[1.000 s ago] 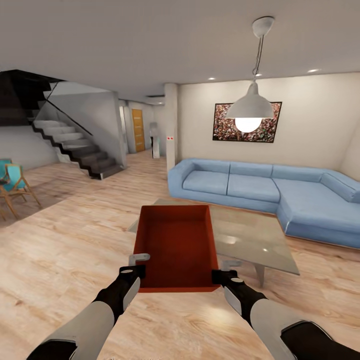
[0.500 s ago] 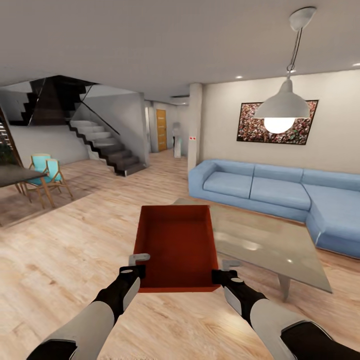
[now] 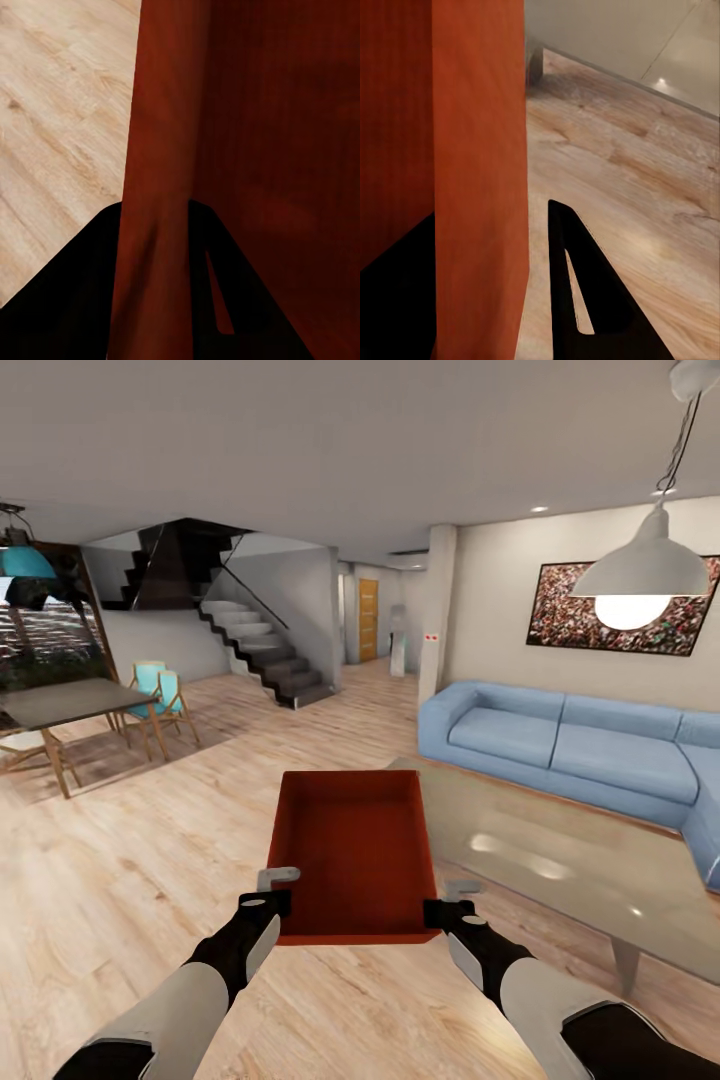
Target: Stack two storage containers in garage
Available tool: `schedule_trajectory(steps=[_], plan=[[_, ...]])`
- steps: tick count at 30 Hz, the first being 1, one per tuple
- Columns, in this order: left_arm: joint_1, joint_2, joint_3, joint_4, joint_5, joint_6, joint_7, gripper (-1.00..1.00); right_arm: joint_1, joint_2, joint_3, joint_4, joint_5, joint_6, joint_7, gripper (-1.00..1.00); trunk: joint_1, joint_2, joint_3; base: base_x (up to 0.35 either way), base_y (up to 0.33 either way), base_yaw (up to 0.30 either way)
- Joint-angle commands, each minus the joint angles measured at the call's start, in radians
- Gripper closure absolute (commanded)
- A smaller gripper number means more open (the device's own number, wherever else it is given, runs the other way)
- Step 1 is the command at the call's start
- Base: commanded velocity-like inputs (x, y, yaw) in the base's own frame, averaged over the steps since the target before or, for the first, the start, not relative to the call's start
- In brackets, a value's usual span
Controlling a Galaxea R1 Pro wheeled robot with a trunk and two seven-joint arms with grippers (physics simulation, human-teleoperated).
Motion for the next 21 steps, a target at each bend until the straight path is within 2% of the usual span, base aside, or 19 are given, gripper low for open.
schedule_trajectory(steps=[1, 21], plan=[[-0.001, 0.001, 0.031, -0.006, -0.027, 0.009, 0.017, 1.0, 0.0, -0.003, -0.013, 0.003, -0.009, -0.005, -0.007, 1.0, 0.0, -0.001, 0.0, 0.0, 0.0, 0.3], [-0.001, 0.0, 0.031, -0.015, -0.027, 0.008, 0.019, 1.0, 0.0, -0.003, -0.013, 0.003, -0.009, -0.005, -0.007, 1.0, 0.0, -0.001, 0.0, 0.0, 0.0, 0.3]])
